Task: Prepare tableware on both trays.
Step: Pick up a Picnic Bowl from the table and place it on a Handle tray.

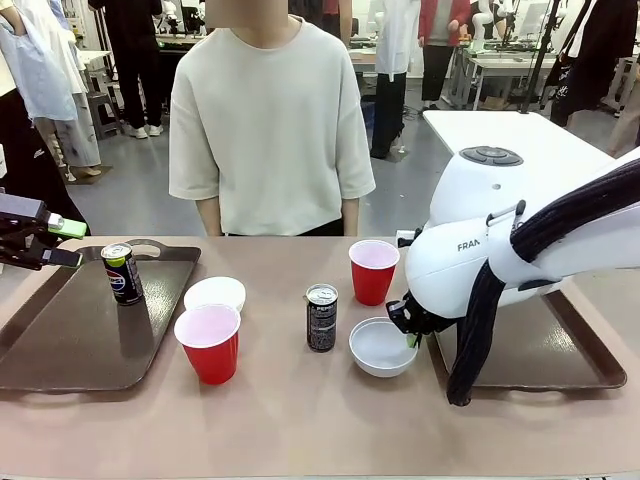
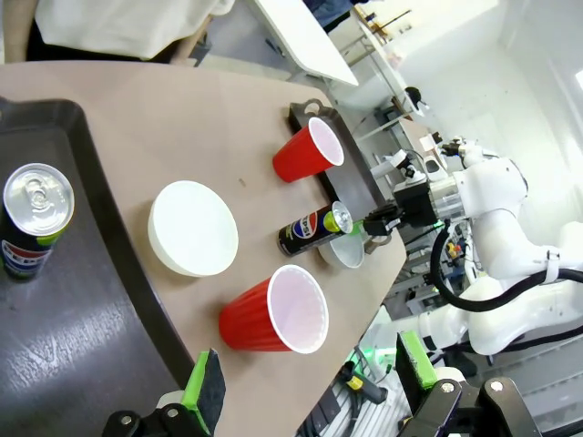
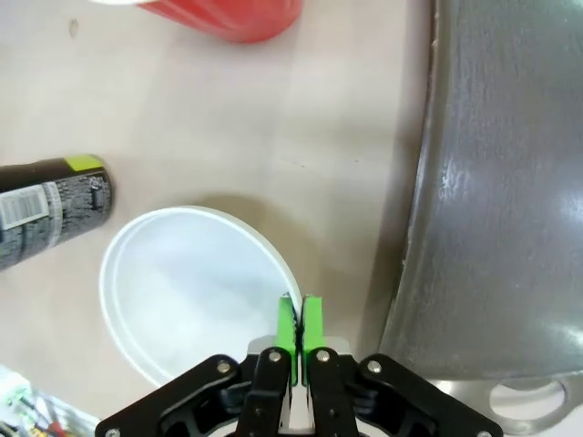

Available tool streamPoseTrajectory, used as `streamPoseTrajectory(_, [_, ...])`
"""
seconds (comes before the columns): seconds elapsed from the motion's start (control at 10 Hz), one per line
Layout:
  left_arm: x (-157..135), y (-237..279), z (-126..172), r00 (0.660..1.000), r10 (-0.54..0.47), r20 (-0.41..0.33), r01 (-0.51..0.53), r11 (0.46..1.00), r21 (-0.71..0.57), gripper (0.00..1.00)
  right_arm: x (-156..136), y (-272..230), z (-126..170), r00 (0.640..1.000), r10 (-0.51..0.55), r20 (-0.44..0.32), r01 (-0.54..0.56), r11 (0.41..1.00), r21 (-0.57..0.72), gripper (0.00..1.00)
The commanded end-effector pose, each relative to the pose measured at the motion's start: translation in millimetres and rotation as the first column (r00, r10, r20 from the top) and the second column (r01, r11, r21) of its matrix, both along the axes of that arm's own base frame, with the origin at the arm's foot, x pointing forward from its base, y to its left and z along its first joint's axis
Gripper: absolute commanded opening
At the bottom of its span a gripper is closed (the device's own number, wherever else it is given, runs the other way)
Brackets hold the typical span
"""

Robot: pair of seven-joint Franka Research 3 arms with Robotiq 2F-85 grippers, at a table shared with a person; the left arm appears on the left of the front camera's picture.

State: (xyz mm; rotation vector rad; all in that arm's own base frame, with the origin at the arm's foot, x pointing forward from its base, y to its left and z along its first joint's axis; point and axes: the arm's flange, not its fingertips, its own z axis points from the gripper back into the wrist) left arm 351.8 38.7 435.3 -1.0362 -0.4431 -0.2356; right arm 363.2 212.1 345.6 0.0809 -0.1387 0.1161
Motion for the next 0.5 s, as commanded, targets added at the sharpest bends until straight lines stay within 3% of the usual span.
streamPoseTrajectory(0.0, [2.2, 0.0, -1.5, 0.999, -0.004, 0.032, 0.005, 1.000, -0.020, 1.00, -8.0, -15.1, 35.2, 0.996, 0.009, -0.090, -0.009, 1.000, 0.001, 0.00])
streamPoseTrajectory(0.2, [2.2, 0.0, -1.5, 0.999, -0.004, 0.032, 0.005, 1.000, -0.020, 1.00, -25.7, -42.3, 103.8, 0.983, 0.035, -0.180, -0.042, 0.999, -0.034, 0.00])
streamPoseTrajectory(0.4, [2.2, 0.0, -1.5, 0.999, -0.004, 0.032, 0.005, 1.000, -0.020, 1.00, -29.2, -53.3, 141.1, 0.974, 0.055, -0.219, -0.056, 0.998, 0.002, 0.00])
